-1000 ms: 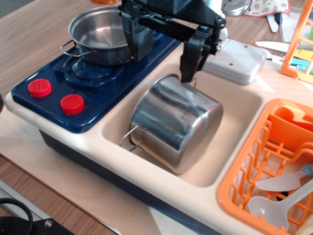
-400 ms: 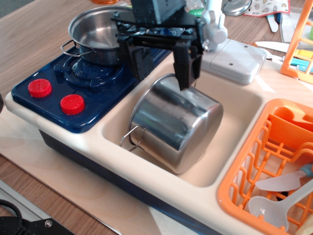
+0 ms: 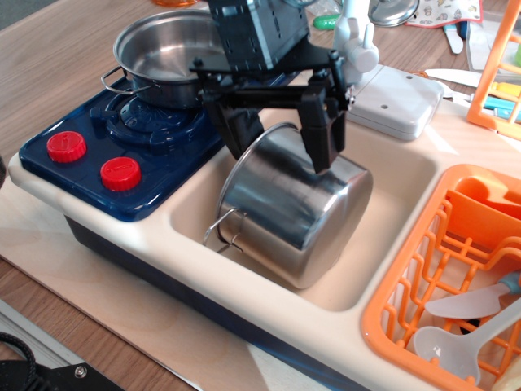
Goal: Flip pot upright which is in sink
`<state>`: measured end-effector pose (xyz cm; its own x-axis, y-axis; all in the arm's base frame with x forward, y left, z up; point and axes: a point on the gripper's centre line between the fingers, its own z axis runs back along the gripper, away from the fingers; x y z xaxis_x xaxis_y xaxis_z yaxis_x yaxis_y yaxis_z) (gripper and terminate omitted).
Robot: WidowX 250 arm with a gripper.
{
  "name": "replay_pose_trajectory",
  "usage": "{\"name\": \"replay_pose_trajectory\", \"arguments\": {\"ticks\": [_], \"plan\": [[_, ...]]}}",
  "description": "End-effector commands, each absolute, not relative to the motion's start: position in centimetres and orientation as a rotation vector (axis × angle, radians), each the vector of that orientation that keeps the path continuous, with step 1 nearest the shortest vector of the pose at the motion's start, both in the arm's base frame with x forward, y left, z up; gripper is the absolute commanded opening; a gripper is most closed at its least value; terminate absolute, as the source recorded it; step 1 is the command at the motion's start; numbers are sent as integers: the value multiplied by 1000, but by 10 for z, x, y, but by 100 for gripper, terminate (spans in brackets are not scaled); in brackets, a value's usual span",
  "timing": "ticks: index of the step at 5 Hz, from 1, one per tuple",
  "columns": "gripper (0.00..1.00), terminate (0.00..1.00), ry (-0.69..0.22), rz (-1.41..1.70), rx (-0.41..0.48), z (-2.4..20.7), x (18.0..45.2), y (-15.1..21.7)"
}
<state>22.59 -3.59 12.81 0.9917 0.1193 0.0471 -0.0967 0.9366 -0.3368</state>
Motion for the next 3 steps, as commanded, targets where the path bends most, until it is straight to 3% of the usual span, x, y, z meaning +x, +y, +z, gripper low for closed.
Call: {"name": "replay_pose_trajectory", "arguments": {"ticks": [1, 2, 3], "plan": [[100, 0, -140, 160, -382, 130, 229, -54], [0, 0, -175, 168, -339, 127, 233, -68], [0, 0, -218, 123, -196, 125, 236, -74]]}}
